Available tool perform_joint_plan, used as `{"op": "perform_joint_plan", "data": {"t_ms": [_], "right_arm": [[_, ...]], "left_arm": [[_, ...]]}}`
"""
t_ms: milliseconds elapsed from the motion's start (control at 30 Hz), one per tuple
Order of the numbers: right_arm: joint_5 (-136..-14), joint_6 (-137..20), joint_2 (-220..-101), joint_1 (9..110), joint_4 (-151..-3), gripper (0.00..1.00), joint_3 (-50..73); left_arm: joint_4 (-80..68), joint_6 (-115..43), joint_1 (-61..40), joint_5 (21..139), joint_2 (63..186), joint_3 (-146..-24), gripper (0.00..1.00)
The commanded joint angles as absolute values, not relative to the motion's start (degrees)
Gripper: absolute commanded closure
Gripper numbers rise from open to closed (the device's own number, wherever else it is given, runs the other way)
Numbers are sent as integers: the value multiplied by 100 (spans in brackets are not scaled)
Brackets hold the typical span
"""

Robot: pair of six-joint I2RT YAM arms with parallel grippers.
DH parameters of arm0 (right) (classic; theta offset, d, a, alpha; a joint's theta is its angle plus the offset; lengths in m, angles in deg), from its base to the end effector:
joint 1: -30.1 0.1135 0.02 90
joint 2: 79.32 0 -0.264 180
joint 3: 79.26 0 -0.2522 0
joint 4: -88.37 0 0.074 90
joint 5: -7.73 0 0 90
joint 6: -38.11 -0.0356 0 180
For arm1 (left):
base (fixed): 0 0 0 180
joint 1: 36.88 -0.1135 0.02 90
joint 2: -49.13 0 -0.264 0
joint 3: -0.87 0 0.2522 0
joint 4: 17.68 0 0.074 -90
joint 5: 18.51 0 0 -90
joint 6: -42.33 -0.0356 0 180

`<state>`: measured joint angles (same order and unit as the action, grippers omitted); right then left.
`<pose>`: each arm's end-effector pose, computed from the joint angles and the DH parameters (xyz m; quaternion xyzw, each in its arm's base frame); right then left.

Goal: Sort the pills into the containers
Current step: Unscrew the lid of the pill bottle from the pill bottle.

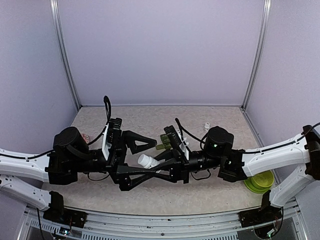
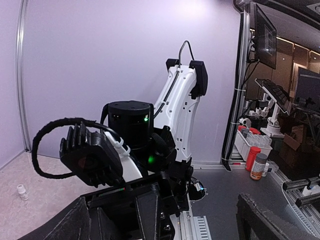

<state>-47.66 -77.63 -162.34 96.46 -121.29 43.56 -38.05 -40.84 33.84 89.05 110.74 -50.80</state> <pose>0.1090 0.2994 0.2725 -0.4301 0.5363 0.6430 0.3376 0.0721 -0.2386 0.3218 0.4341 0.4746 -0.5518 0.5309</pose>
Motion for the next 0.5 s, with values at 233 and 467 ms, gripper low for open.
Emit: {"op": "perform_joint_plan", "data": {"t_ms": [233, 467], "right_arm": [[-5167, -8276, -16454, 9764, -13047, 87, 4301], [-5606, -8282, -16286, 9760, -13113, 87, 4537]], "left_arm": [[-4060, -3998, 3337, 9215, 11239, -5047, 5], [-4053, -3986, 3343, 9205, 11223, -4999, 8]]}}
